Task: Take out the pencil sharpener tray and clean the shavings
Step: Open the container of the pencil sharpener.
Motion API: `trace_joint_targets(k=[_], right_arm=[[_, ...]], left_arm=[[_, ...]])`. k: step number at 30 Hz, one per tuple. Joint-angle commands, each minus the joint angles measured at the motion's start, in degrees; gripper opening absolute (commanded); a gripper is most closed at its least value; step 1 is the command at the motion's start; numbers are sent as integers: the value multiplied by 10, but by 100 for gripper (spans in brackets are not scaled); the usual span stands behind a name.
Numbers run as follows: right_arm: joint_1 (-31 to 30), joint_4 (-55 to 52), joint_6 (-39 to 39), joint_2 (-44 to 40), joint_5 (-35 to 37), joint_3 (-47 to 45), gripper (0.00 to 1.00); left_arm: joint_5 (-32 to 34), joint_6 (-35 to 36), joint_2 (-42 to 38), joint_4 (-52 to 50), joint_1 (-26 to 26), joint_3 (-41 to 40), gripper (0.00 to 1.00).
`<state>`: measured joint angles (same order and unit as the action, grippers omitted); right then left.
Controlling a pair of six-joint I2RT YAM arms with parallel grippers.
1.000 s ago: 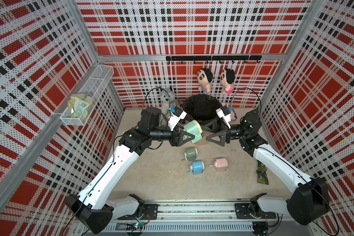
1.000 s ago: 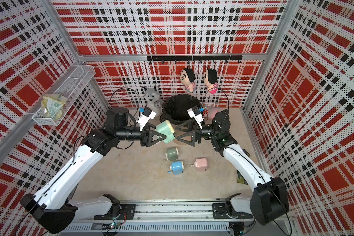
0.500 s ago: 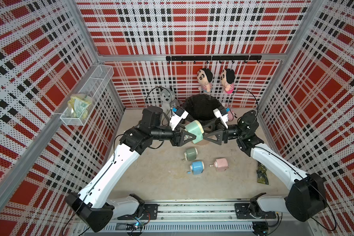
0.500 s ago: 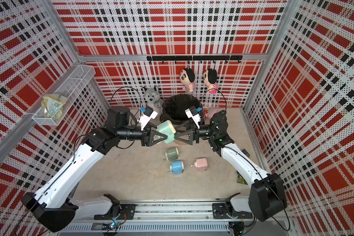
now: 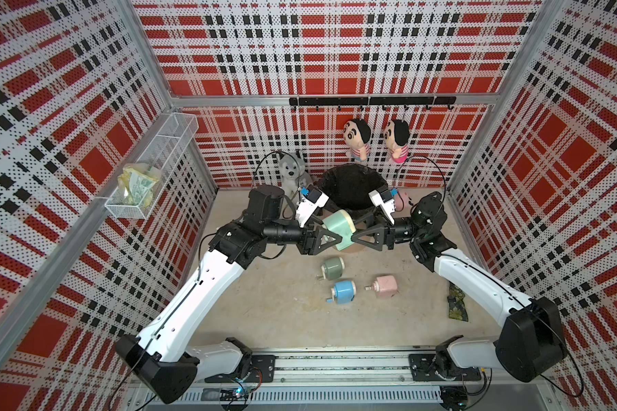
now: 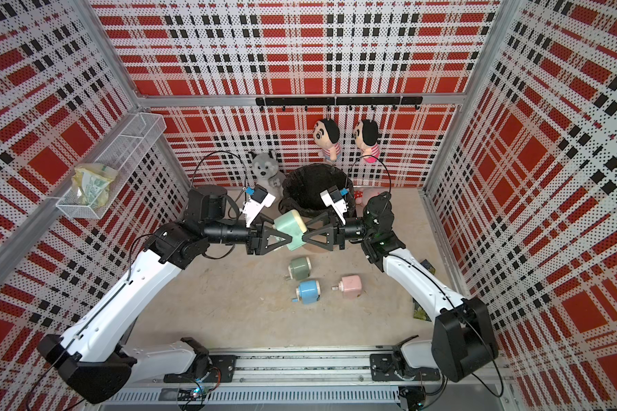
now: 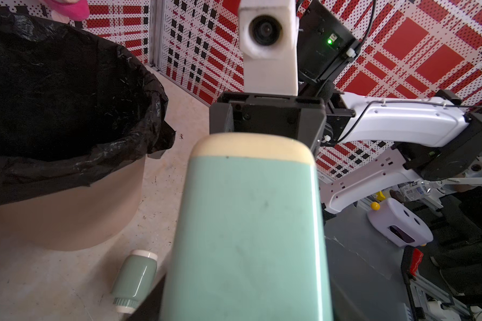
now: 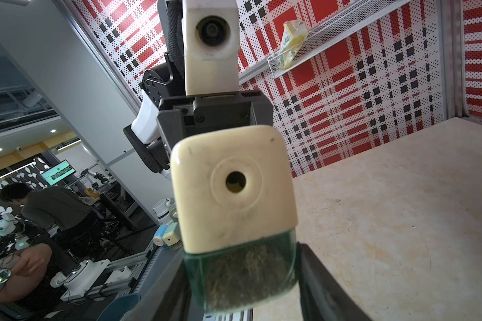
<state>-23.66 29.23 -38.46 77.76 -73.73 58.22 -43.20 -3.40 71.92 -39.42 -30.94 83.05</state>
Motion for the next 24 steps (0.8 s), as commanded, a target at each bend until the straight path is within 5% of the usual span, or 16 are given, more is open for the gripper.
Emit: trace_joint_targets(k=[1, 12, 17, 22, 24], right_arm=[[-6, 15, -6, 0, -11, 2, 49], [20, 142, -100, 3, -32, -24, 44], [42, 354, -261, 30, -44, -46, 45], [53, 643, -503, 100, -56, -31, 44], [55, 648, -519, 113, -61, -23, 42]], left_arm=[[-6, 15, 2, 9, -2, 14, 50], [-18, 19, 0, 5, -3, 12, 47], [-22, 20, -2, 4, -3, 13, 46], [-15, 21, 1, 2, -4, 9, 47], [-13, 22, 3, 1, -7, 9, 46]])
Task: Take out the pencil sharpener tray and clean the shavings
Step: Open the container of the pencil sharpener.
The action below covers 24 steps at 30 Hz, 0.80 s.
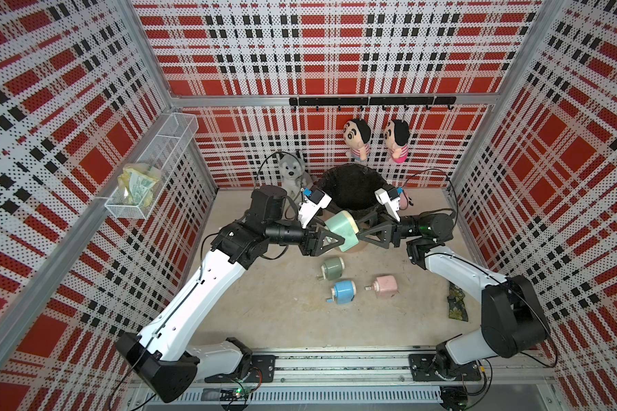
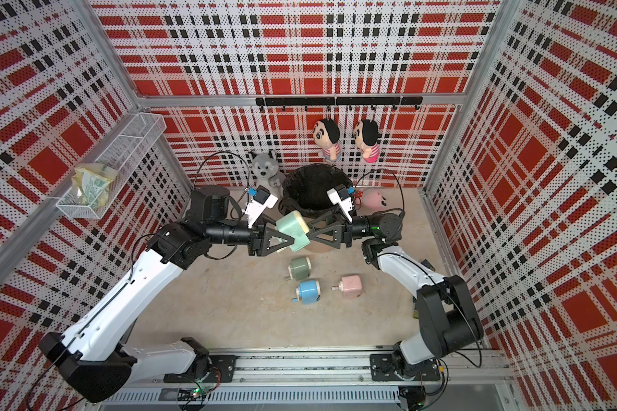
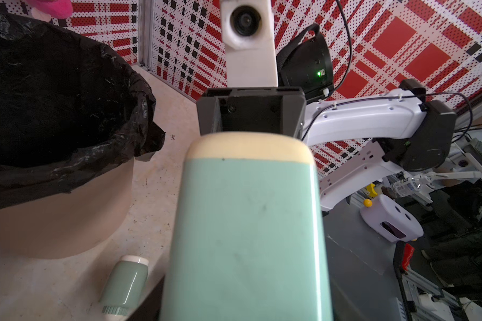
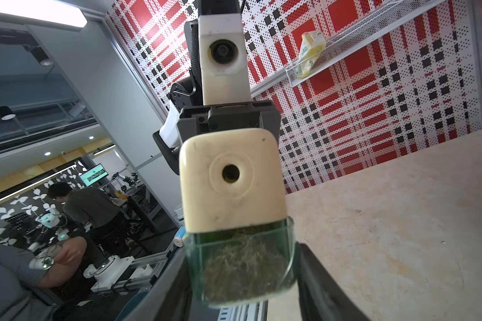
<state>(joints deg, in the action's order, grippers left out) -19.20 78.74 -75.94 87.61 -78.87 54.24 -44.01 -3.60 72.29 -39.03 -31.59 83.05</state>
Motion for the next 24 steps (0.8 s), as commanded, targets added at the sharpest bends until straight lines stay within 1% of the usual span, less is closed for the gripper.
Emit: trace_joint_targets(k=[1, 11, 19, 22, 24], right_arm=[[9, 153, -144, 15, -10, 17, 42], [18, 152, -146, 6, -7, 21, 42], [21, 127, -138, 2, -9, 32, 41], [25, 67, -94, -10, -6, 33, 40], [27, -20, -26, -28, -2, 32, 40]], left_arm=[[-3, 24, 0, -3, 0, 11, 46], [32, 28, 10, -13, -5, 20, 47], [53, 31, 17, -17, -2, 34, 47], [58, 32, 20, -18, 6, 42, 47], [62, 32, 21, -18, 12, 48, 47]])
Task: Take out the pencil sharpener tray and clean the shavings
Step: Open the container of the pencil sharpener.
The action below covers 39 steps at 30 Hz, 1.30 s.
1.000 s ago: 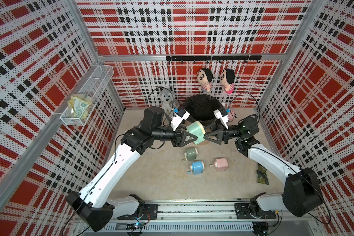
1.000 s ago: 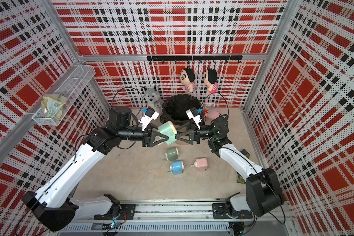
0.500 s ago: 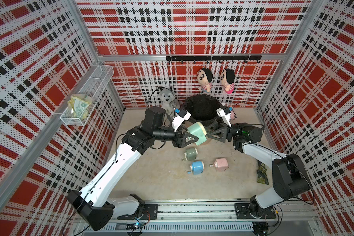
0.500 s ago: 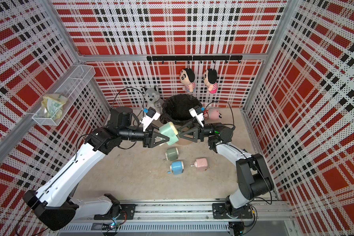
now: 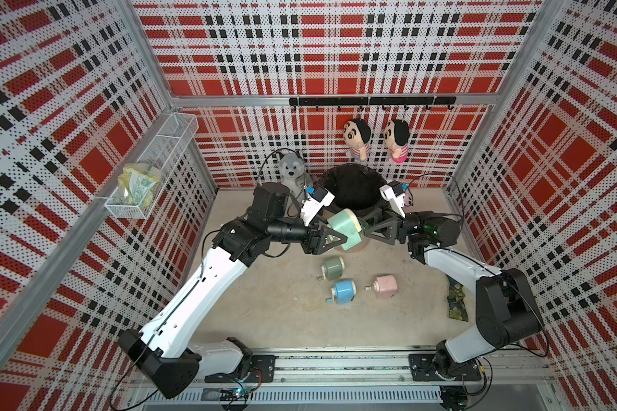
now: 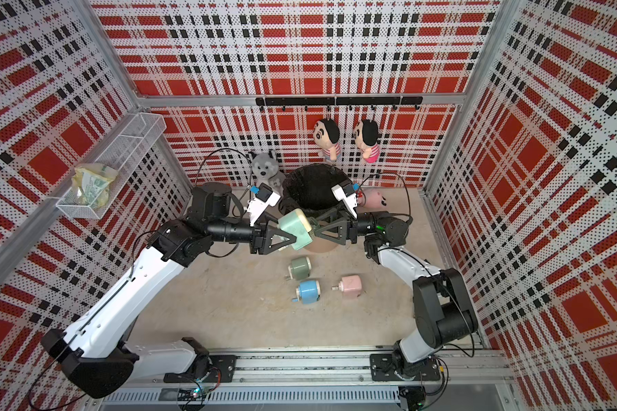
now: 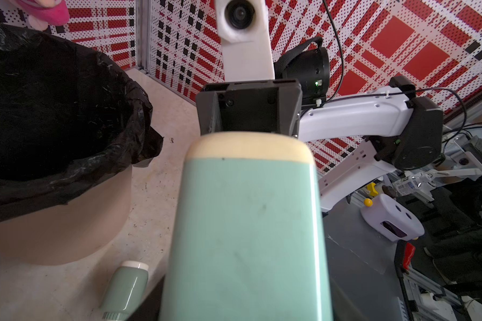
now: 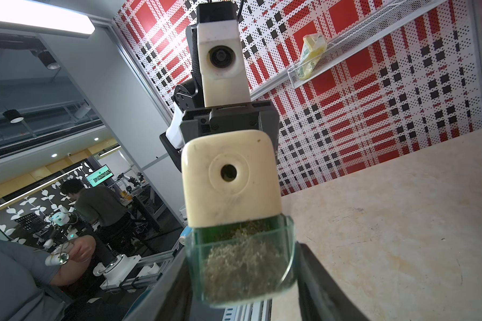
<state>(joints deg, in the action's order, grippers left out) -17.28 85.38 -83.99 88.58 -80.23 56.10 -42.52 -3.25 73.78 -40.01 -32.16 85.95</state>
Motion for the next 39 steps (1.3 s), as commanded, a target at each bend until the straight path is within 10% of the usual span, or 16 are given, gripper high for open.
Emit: trace_joint_targets(k=[1, 8, 33, 39], right_arm=[[8, -142, 97, -46, 14, 15, 40], [2, -803, 592, -109, 116, 121, 46], [8, -905, 634, -71, 179, 195, 47], [19, -887, 638, -96, 157, 175, 85]], left_arm=[[50, 28, 7, -9, 20, 22, 47], [67, 29, 18, -10, 33, 38, 47], [54, 29, 42, 6, 64, 79, 47], [47, 26, 28, 9, 65, 64, 48]])
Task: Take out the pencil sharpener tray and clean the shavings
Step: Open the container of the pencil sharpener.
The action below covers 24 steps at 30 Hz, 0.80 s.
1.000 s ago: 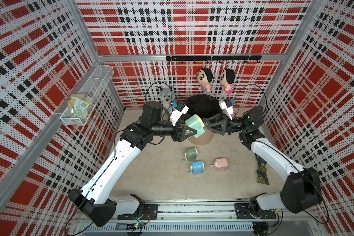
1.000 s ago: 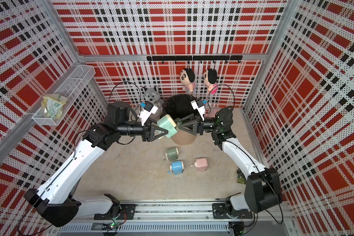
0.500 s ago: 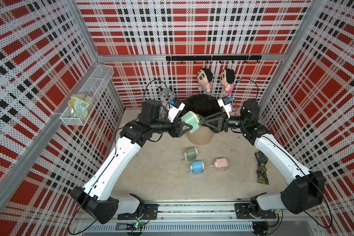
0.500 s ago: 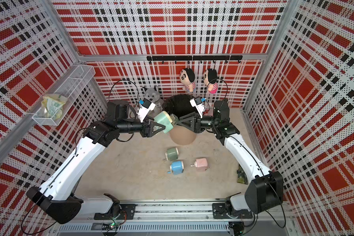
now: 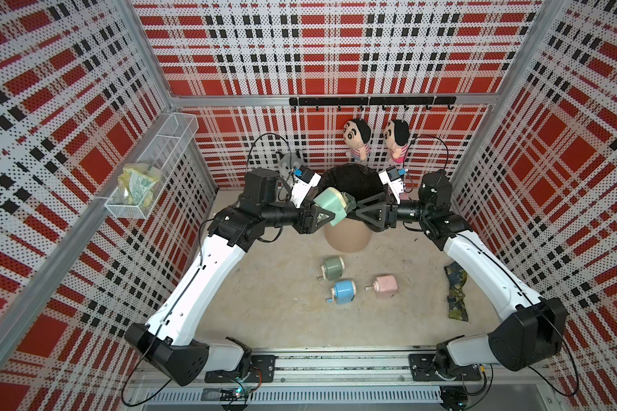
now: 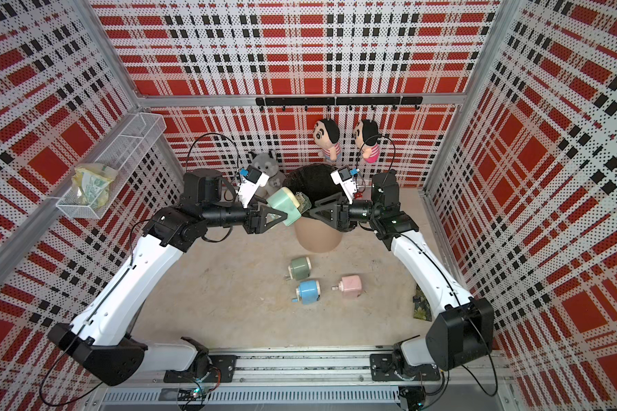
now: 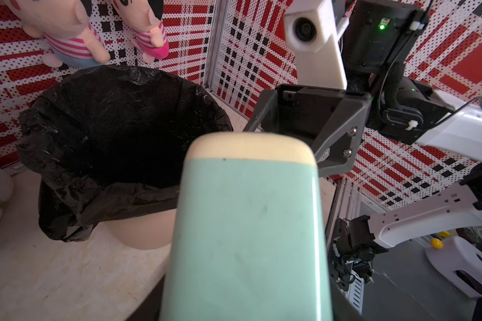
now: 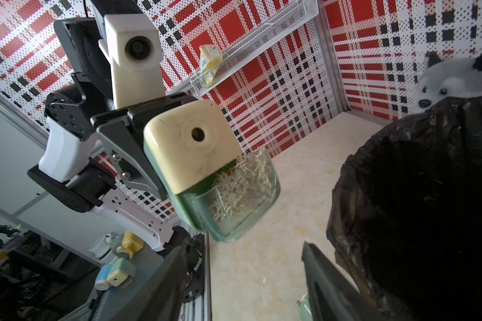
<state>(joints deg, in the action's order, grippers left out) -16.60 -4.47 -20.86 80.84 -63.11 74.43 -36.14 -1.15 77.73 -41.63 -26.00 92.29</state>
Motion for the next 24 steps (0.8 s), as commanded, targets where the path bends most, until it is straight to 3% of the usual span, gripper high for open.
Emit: trace_joint_targets(k=[1, 2, 3, 6, 12, 14, 19, 24], right_arm=[[17, 41, -8, -28, -28, -22, 91], [21, 80, -30, -37, -39, -38, 99], [24, 115, -51, -44, -48, -51, 100], [25, 214, -116, -44, -70, -81, 100], [20, 546, -356, -28, -116, -142, 100], [18, 608, -408, -20, -119, -149, 100], [8, 648, -434, -9, -123, -156, 100], [-7, 503, -322, -23, -112, -147, 100]], left_arm=[[-17, 3, -16, 25, 3, -2, 48], [-17, 1, -20, 25, 3, -5, 49], [-17, -2, -23, 25, 2, -7, 49], [-25, -7, -33, 25, -6, -14, 49], [-26, -10, -45, 16, -36, -27, 49], [-32, -11, -46, 16, -42, -29, 49], [-29, -7, -40, 6, -54, -21, 49], [-25, -6, -32, 0, -60, -9, 49]])
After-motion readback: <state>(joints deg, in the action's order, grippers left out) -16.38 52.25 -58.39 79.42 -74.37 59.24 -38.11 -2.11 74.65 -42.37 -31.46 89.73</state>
